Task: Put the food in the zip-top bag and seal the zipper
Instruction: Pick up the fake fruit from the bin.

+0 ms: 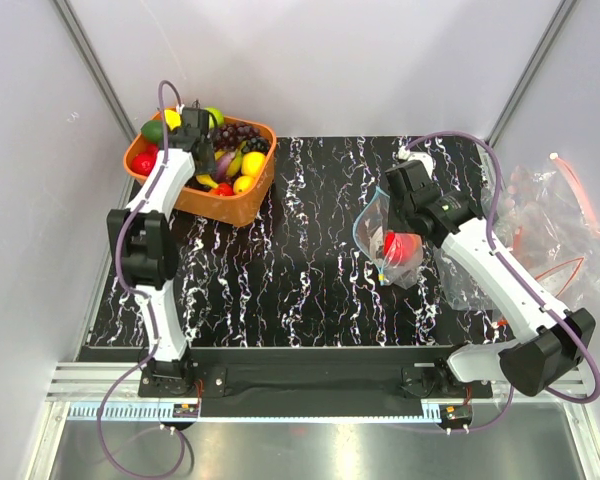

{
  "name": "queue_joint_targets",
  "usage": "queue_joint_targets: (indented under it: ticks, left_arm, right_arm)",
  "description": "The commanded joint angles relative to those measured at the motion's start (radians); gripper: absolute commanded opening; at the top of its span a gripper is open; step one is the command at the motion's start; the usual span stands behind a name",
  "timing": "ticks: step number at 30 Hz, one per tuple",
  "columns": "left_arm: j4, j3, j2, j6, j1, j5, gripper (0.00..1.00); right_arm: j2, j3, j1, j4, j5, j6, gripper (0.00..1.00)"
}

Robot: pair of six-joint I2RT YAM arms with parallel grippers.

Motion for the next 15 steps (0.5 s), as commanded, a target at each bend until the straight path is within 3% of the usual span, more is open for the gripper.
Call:
queue_joint_targets:
  ticks: [1,5,15]
  left_arm:
    - [0.099,-0.102,-0.149,0.001,0.005,0.027,0.32]
    - [0.122,-0.171,-0.265,-0.006,0.005,0.053,0.31]
    - [-0.004,-0.169,-0.325,-0.037,0.004,0.022,0.27]
  right_arm:
    - [-0.011,-0.009,0.004,0.024,-0.004,-0.006,0.00]
    - [-0.008,-0.019,0.004,0.031,-0.007,-0.003,0.00]
    - [-0.020,-0.024,0.002,0.029,-0.015,-0.006,0.00]
